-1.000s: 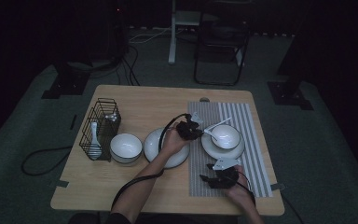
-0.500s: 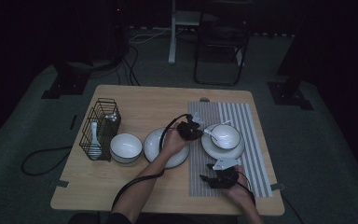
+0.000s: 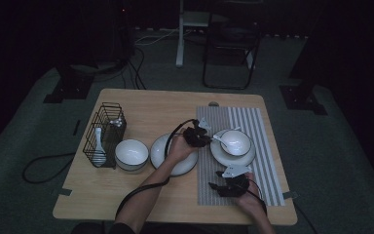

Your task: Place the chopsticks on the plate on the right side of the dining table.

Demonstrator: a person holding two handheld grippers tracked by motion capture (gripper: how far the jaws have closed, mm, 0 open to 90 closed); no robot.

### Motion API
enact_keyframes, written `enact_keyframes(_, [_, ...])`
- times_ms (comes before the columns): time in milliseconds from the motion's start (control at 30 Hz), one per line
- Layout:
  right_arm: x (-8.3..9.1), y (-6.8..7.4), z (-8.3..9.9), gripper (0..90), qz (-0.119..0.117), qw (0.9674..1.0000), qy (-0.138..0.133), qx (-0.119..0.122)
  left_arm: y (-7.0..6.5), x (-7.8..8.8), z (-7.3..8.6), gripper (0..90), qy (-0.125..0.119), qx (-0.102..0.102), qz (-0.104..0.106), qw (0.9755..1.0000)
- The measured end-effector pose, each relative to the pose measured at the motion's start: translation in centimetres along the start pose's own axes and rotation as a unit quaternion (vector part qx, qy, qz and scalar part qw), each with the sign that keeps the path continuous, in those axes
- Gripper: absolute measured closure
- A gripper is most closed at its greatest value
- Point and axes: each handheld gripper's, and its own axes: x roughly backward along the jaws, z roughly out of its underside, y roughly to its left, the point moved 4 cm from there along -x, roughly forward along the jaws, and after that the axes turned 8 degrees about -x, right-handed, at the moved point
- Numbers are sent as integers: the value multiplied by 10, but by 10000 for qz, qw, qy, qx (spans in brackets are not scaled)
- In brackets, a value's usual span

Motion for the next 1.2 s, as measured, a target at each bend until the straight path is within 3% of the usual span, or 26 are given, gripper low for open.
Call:
enact_keyframes(233, [0, 0, 0, 431, 1, 10000, -1, -1, 2, 15, 2, 748, -177, 135, 68, 9997])
enact_keyframes(533, [0, 0, 0, 431, -2, 10000, -2, -5, 4, 29, 11, 740, -162, 123, 62, 9998])
enact_keyframes(1033, [0, 0, 0, 432, 4, 10000, 1, 2, -2, 28, 27, 748, 54, 46, -11, 10000])
enact_keyframes(1200, [0, 0, 0, 432, 9, 10000, -3, 10, -3, 26, 25, 796, 132, -117, -91, 9998])
